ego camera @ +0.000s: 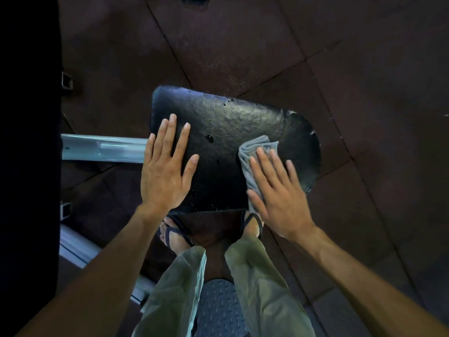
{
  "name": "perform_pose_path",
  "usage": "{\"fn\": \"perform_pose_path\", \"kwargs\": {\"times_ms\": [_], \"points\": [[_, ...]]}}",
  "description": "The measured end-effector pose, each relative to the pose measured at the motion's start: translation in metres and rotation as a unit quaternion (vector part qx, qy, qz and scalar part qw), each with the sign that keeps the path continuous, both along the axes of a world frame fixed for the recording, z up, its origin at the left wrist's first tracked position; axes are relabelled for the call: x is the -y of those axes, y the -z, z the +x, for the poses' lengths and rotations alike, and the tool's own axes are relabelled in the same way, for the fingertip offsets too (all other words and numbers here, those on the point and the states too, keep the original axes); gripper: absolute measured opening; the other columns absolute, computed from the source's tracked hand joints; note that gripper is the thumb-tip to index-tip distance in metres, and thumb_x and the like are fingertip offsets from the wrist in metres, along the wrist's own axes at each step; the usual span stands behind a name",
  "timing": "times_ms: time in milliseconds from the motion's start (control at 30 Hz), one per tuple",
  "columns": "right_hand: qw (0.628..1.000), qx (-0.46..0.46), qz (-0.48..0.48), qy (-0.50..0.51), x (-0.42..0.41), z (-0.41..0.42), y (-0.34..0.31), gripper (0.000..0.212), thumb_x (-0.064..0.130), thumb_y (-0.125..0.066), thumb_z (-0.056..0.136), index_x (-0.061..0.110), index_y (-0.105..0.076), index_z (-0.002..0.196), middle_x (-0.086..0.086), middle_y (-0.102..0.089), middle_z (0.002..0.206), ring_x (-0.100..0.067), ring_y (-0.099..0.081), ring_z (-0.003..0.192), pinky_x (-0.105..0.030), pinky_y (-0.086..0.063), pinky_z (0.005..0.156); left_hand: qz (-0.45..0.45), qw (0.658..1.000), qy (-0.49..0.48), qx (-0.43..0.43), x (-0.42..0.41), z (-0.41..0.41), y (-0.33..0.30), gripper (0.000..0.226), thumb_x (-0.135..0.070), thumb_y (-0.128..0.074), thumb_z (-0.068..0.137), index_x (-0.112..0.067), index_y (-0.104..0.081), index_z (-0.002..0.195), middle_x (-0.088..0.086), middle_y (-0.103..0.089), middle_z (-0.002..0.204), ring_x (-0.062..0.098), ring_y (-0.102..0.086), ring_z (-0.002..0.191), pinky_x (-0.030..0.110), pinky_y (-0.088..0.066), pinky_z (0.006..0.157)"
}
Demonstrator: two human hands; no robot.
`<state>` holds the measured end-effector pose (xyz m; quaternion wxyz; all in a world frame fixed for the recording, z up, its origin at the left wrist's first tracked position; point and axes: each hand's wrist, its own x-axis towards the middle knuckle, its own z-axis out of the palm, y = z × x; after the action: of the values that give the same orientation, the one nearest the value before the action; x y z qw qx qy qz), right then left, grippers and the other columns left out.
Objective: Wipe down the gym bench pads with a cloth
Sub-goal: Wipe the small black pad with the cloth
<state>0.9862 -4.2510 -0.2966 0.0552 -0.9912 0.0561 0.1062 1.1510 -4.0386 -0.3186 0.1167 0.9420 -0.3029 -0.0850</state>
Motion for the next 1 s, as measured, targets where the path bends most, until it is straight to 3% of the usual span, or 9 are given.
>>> {"fn": "perform_pose_path", "kwargs": {"times_ms": [133,233,433,533,633,767,867,1000], "points": [[0.997,0.009,0.024,0.076,0.005,0.027,0.003,0.064,0.045,-0.028,0.106,0.014,-0.014,0.16,-0.008,-0.008,0.169,-0.03,-0.002,0.156,-0.049,-0.009,0.126,0.002,1.0,0.0,0.008,0.001,-0.002,0.001,0.061,-0.048,-0.022,0.107,-0.018,-0.02,0.16,0.009,-0.01,0.169,0.022,-0.008,0.157,0.044,-0.011,0.127],[0.985,0.023,0.047,0.164,-0.033,0.072,0.005,0.066,0.042,-0.032,0.105,0.008,-0.016,0.159,-0.014,-0.009,0.168,-0.037,-0.003,0.155,-0.052,-0.015,0.125,-0.002,1.0,0.002,0.006,0.001,-0.002,0.0,0.06,-0.046,-0.022,0.107,-0.018,-0.021,0.16,0.009,-0.011,0.169,0.023,-0.008,0.157,0.045,-0.012,0.127],[0.997,0.004,0.067,0.044,-0.059,0.017,0.0,0.064,0.041,-0.038,0.105,0.016,-0.016,0.16,-0.004,-0.009,0.169,-0.027,-0.002,0.156,-0.051,-0.02,0.123,-0.004,1.0,0.007,0.008,0.002,-0.001,-0.001,0.061,-0.046,-0.019,0.107,-0.016,-0.021,0.16,0.009,-0.01,0.169,0.023,-0.008,0.157,0.045,-0.011,0.127],[0.99,0.003,0.122,0.066,-0.049,0.014,-0.009,0.062,0.046,-0.034,0.105,0.024,-0.016,0.16,0.002,-0.003,0.169,-0.022,0.005,0.157,-0.055,-0.006,0.125,0.008,1.0,0.007,-0.001,0.001,-0.001,-0.002,0.063,-0.049,-0.017,0.106,-0.017,-0.019,0.16,0.008,-0.008,0.169,0.022,-0.006,0.157,0.044,-0.01,0.127],[0.974,0.06,0.187,0.11,-0.03,0.033,-0.018,0.057,0.044,-0.033,0.106,0.027,-0.023,0.159,-0.003,-0.002,0.169,-0.024,0.005,0.157,-0.054,0.007,0.123,0.011,1.0,0.01,-0.018,-0.001,0.0,-0.004,0.066,-0.054,-0.015,0.105,-0.019,-0.017,0.161,0.006,-0.007,0.169,0.02,-0.004,0.157,0.042,-0.006,0.128],[0.973,0.054,0.086,0.206,0.02,0.042,-0.003,0.057,0.046,-0.034,0.106,0.026,-0.025,0.158,-0.011,-0.006,0.169,-0.029,-0.003,0.156,-0.06,-0.003,0.123,-0.035,0.997,-0.038,-0.062,0.01,-0.005,-0.014,0.07,-0.058,-0.017,0.103,-0.016,-0.022,0.159,0.007,-0.009,0.169,0.021,-0.005,0.157,0.044,-0.006,0.127],[0.981,0.029,0.004,0.192,0.031,0.037,0.011,0.059,0.049,-0.028,0.106,0.025,-0.021,0.159,-0.015,-0.009,0.168,-0.031,-0.007,0.156,-0.058,-0.011,0.123,-0.048,0.993,-0.092,-0.047,0.037,-0.054,-0.027,0.064,-0.049,-0.022,0.105,-0.011,-0.029,0.157,0.014,-0.013,0.168,0.028,-0.009,0.156,0.049,-0.01,0.126],[0.98,0.044,-0.011,0.195,0.029,0.034,0.014,0.06,0.05,-0.024,0.105,0.026,-0.018,0.16,-0.014,-0.009,0.168,-0.03,-0.009,0.156,-0.052,-0.011,0.124,-0.041,0.997,-0.043,-0.044,0.081,-0.123,-0.024,0.058,-0.041,-0.034,0.106,-0.016,-0.028,0.157,0.017,-0.013,0.167,0.033,-0.009,0.156,0.052,-0.014,0.125]]}}
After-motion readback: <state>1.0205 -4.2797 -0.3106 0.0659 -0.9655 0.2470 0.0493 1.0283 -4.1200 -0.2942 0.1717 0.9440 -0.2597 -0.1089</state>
